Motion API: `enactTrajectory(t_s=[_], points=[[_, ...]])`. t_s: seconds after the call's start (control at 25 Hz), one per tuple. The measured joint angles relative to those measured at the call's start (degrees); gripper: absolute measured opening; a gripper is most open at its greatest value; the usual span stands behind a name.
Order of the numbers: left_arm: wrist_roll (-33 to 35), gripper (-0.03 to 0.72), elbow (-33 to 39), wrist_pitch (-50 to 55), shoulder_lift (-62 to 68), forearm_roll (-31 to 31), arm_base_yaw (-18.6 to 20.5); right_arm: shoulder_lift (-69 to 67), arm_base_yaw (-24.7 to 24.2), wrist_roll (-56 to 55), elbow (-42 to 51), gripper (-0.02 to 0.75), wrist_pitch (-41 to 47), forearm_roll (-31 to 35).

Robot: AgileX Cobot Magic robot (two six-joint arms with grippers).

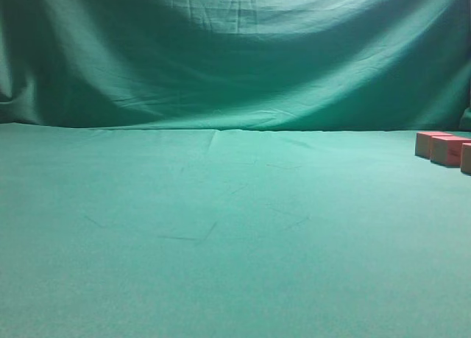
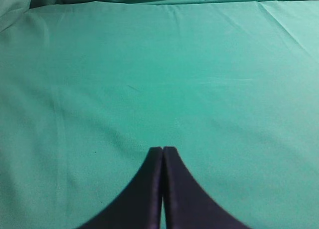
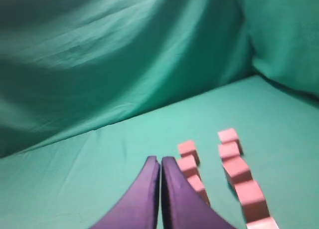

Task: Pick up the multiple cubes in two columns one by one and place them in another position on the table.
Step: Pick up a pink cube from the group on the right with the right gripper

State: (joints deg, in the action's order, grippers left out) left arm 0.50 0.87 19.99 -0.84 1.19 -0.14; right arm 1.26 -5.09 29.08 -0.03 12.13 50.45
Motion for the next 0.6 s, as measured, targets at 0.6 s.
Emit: enactTrajectory(t_s=[0.6], points=[[0.0, 0.000, 0.0, 0.0, 0.0, 0.0, 0.0, -13.9, 0.0, 10.5, -16.4, 0.000, 9.7, 3.2]])
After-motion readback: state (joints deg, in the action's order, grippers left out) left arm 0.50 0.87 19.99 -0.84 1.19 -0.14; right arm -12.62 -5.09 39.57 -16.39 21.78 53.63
